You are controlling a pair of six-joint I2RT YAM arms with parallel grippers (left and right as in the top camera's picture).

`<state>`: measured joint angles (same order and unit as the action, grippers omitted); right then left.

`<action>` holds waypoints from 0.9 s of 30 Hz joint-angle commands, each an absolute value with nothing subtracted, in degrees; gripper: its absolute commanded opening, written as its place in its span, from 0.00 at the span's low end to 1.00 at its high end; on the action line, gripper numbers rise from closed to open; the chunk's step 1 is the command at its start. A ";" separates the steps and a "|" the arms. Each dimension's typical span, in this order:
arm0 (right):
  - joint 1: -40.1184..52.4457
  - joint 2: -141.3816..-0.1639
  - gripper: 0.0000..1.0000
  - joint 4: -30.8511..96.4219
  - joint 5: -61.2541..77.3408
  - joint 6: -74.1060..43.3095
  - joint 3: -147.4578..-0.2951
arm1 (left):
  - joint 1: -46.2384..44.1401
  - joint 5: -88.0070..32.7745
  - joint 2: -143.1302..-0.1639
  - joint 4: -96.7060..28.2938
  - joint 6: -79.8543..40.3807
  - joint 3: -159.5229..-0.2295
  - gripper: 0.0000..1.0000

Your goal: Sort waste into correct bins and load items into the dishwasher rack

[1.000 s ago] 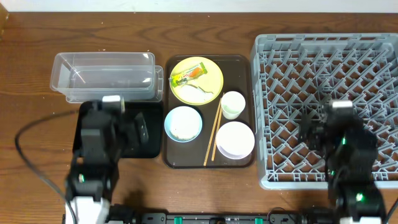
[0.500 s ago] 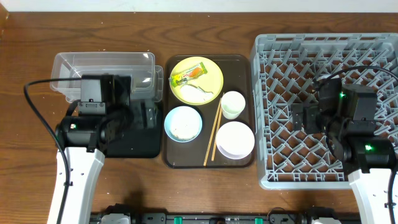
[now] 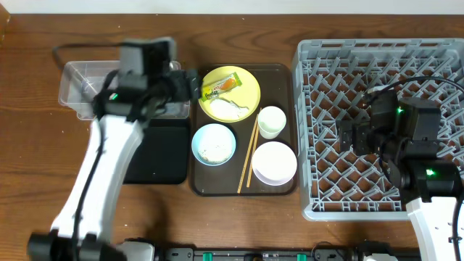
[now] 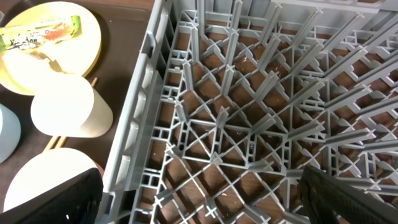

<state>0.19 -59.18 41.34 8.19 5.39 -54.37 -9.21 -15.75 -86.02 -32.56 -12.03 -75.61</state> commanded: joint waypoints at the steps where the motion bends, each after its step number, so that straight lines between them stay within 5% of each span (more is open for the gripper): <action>1: -0.21 -58.78 0.99 41.34 8.91 4.75 -55.83 | -12.40 -12.93 -91.35 -30.96 -12.78 -77.82 0.93; 27: -0.19 -58.78 0.99 41.36 8.95 4.71 -55.81 | -19.97 -7.60 -114.37 -23.07 -12.78 -77.82 0.85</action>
